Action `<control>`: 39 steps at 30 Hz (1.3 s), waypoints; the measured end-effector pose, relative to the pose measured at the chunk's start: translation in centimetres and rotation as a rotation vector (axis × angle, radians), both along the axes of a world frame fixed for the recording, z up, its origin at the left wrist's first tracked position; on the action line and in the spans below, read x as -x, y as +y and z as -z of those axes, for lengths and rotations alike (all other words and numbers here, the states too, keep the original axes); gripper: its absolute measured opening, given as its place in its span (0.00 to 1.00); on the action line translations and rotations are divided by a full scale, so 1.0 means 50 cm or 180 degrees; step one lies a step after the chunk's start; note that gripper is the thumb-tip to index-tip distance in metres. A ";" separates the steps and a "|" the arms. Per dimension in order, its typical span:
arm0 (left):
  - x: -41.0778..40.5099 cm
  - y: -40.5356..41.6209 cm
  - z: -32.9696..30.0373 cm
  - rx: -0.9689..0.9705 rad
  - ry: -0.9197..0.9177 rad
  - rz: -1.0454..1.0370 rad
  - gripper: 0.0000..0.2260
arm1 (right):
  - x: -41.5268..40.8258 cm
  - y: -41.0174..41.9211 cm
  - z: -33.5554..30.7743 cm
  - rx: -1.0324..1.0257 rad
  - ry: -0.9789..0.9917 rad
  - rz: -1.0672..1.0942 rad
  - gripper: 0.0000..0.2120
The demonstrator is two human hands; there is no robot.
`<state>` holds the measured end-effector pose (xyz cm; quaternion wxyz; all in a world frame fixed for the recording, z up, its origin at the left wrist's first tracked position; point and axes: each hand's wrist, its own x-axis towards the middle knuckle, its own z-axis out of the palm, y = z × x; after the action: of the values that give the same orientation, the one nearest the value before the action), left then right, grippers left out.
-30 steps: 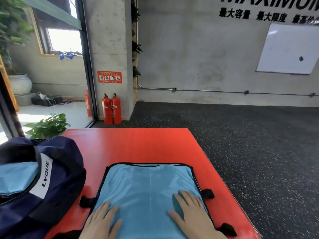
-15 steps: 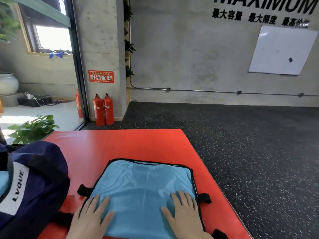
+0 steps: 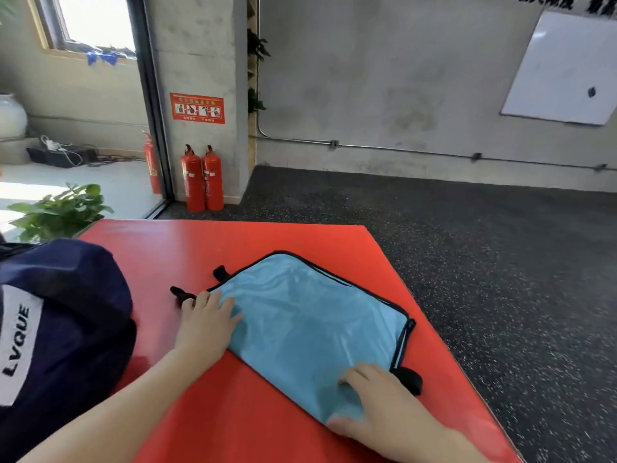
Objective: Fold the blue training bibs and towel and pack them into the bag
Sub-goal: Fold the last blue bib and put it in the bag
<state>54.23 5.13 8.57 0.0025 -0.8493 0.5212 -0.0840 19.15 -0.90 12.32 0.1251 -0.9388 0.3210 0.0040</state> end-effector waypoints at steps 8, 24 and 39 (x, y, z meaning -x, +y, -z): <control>0.160 0.117 0.040 0.0627 0.0340 0.0100 0.21 | 0.052 0.022 -0.034 -0.0101 0.0080 -0.0278 0.19; 0.252 0.285 -0.020 0.1193 0.0632 0.0969 0.15 | -0.066 0.227 -0.008 -0.1541 -0.1264 -0.0318 0.15; 0.279 0.369 -0.004 0.0831 0.1706 0.1088 0.17 | 0.113 0.022 0.023 -0.0035 -0.0293 0.0085 0.23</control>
<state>40.27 23.58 8.77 -0.2573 -0.7347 0.6230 0.0769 13.51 0.22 11.18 0.1449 -0.9329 0.3274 -0.0392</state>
